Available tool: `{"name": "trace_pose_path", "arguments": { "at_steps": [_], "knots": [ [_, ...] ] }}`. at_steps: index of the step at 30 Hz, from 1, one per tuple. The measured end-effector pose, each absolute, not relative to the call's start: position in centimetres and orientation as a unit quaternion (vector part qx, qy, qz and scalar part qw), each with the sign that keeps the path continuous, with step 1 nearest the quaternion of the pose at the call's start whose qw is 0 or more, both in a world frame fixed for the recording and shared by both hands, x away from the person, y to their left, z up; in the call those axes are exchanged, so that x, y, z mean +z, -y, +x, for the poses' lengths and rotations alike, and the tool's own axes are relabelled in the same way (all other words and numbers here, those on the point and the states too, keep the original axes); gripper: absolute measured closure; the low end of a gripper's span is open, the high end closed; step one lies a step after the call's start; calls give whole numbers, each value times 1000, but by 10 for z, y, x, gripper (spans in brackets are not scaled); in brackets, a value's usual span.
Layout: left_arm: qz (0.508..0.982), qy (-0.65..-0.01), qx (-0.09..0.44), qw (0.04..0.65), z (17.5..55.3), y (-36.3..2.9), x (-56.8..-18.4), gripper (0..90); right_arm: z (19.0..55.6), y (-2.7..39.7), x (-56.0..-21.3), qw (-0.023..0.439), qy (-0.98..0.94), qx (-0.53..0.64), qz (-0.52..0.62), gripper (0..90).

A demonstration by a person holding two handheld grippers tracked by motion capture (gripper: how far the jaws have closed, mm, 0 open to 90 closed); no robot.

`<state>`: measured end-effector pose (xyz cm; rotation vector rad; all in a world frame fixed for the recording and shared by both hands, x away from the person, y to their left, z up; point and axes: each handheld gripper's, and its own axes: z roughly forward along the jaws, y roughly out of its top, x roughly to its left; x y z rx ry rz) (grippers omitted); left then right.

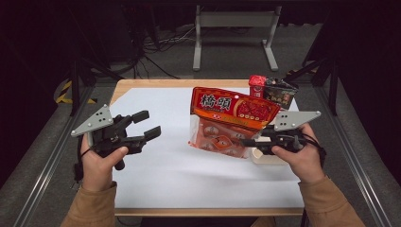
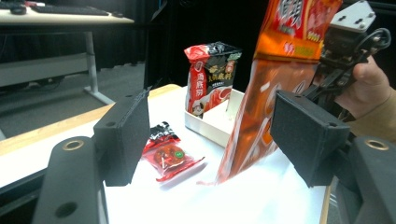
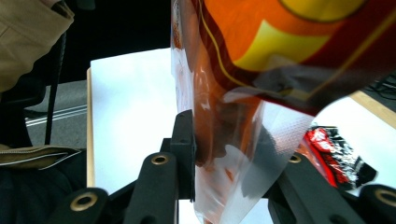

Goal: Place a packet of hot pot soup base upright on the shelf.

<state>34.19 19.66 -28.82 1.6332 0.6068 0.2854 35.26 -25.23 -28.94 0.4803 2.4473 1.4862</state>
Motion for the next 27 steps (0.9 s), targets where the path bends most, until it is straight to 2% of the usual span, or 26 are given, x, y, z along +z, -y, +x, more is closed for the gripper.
{"name": "trace_pose_path", "arguments": {
  "at_steps": [12, 27],
  "knots": [
    [714, -308, 146, 612, 348, -213, -296, 281, 361, 273, -266, 134, -829, 507, 196, 714],
    [721, -323, 127, 599, 353, -215, -305, 281, 370, 303, -248, 167, -819, 499, 229, 714]
  ]
}}
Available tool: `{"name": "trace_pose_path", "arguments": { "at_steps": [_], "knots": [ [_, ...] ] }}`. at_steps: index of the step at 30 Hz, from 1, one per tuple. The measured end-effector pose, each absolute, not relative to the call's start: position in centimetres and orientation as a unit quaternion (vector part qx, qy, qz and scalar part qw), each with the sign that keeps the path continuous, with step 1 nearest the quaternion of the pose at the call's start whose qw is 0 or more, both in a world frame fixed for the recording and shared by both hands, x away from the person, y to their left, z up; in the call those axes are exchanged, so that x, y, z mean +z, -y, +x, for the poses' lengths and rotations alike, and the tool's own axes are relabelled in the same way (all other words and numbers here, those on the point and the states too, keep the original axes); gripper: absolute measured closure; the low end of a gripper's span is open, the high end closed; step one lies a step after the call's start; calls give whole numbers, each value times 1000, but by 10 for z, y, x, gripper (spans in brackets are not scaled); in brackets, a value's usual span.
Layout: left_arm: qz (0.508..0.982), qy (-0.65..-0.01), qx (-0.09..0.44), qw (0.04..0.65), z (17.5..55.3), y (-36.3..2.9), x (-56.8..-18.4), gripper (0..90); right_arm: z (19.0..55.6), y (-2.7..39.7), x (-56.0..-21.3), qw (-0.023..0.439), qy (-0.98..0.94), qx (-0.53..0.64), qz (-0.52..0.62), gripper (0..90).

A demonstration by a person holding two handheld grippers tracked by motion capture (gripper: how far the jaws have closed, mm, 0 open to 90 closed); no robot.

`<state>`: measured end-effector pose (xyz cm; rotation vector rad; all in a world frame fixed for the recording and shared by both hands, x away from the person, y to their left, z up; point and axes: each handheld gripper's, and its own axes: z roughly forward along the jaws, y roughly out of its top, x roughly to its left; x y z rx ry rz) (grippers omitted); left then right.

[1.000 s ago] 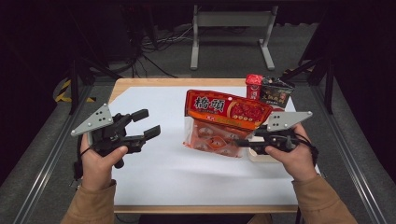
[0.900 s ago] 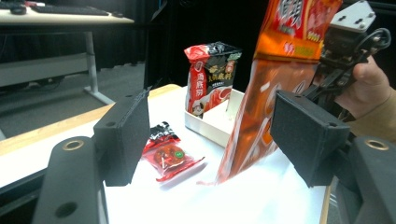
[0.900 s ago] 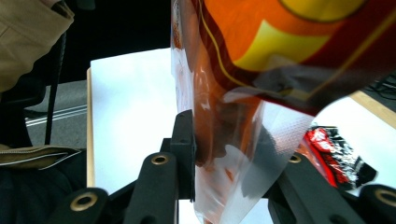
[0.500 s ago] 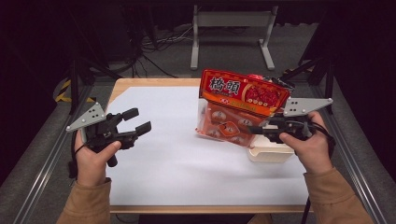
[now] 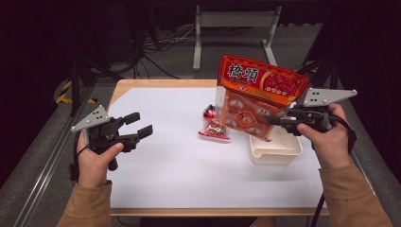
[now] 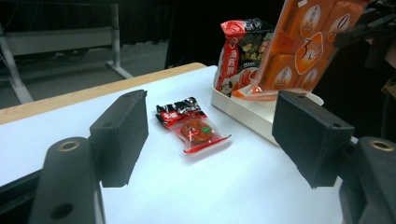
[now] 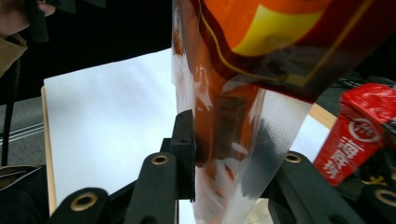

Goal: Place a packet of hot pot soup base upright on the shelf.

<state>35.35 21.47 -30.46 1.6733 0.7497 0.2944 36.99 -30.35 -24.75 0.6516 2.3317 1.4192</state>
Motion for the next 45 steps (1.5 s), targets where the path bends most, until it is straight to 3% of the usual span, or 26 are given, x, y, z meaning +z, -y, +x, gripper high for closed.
{"name": "trace_pose_path", "arguments": {
  "at_steps": [27, 45],
  "knots": [
    [720, -341, 114, 593, 360, -221, -312, 287, 383, 351, -249, 199, -800, 489, 286, 715],
    [722, -343, 110, 591, 362, -221, -315, 283, 393, 377, -282, 218, -783, 477, 335, 715]
  ]
}}
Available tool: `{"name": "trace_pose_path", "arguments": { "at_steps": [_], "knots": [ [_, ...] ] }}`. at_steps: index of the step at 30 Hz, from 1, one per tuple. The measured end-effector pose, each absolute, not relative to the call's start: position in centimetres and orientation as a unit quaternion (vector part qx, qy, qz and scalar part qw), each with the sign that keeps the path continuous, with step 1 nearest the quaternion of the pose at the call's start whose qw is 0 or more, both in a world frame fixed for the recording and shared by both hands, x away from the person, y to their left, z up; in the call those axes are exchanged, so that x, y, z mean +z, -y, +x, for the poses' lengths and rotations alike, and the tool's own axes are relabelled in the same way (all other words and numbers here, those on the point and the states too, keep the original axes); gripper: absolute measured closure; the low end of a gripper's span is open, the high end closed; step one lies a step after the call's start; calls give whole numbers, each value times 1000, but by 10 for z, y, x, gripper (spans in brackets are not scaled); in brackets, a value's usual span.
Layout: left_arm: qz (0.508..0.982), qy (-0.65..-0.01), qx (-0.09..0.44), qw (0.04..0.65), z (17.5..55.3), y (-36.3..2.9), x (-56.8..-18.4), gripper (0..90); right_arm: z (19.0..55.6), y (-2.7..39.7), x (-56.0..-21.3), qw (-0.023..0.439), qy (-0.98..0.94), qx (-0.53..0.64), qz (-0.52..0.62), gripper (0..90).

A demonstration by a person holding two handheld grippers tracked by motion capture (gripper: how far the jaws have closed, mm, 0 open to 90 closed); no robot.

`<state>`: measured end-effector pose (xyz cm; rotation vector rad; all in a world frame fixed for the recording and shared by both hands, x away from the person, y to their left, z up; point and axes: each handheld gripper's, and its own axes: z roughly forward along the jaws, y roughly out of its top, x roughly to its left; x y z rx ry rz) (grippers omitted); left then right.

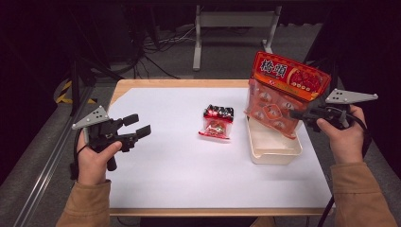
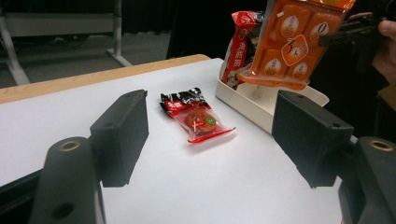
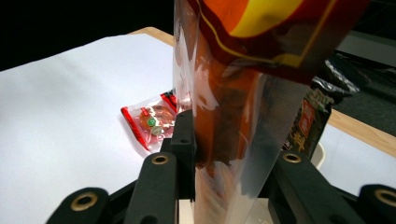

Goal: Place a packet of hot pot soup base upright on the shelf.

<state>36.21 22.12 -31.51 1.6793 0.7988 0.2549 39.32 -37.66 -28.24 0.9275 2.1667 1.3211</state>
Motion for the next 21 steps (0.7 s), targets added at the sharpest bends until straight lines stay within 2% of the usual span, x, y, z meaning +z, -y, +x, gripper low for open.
{"name": "trace_pose_path", "arguments": {
  "at_steps": [21],
  "knots": [
    [723, -344, 107, 589, 362, -221, -317, 280, 393, 379, -305, 227, -779, 469, 349, 714]
  ]
}}
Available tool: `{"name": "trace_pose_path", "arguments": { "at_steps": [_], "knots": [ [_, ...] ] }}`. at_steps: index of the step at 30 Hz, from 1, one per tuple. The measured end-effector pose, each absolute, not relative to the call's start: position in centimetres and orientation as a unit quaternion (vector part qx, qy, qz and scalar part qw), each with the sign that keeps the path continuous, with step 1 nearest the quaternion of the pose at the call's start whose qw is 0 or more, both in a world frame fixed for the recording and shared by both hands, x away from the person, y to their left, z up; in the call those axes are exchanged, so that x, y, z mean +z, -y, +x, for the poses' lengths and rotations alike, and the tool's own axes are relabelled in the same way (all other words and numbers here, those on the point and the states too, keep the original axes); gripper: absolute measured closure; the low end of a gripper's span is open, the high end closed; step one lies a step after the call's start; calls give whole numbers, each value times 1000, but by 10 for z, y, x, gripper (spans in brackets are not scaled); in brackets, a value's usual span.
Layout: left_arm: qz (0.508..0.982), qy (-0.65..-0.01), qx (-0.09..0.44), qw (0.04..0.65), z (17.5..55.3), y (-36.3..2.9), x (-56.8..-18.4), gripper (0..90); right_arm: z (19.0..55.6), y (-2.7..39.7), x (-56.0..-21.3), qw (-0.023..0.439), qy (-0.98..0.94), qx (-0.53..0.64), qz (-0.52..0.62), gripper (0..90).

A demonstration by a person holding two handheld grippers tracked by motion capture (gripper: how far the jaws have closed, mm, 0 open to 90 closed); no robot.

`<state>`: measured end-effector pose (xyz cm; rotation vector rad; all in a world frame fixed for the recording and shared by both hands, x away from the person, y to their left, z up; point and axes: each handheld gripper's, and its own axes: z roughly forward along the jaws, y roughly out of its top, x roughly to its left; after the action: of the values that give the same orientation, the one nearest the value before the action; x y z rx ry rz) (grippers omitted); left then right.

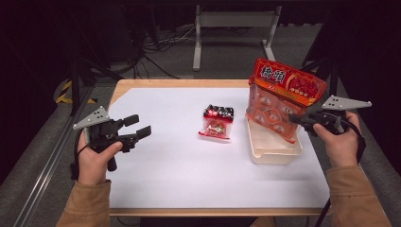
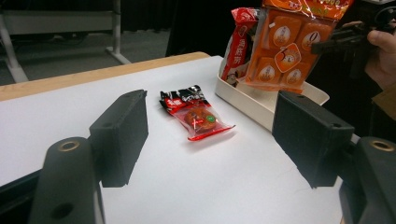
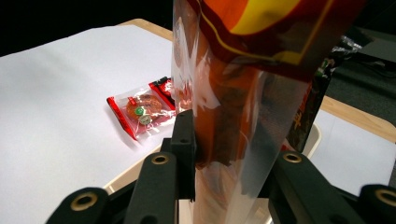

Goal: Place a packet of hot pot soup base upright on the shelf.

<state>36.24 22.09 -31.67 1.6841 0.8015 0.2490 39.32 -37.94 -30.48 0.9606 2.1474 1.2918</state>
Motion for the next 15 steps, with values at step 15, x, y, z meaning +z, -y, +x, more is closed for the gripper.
{"name": "trace_pose_path", "arguments": {
  "at_steps": [15],
  "knots": [
    [727, -343, 103, 586, 364, -219, -319, 278, 396, 378, -320, 221, -785, 446, 369, 713]
  ]
}}
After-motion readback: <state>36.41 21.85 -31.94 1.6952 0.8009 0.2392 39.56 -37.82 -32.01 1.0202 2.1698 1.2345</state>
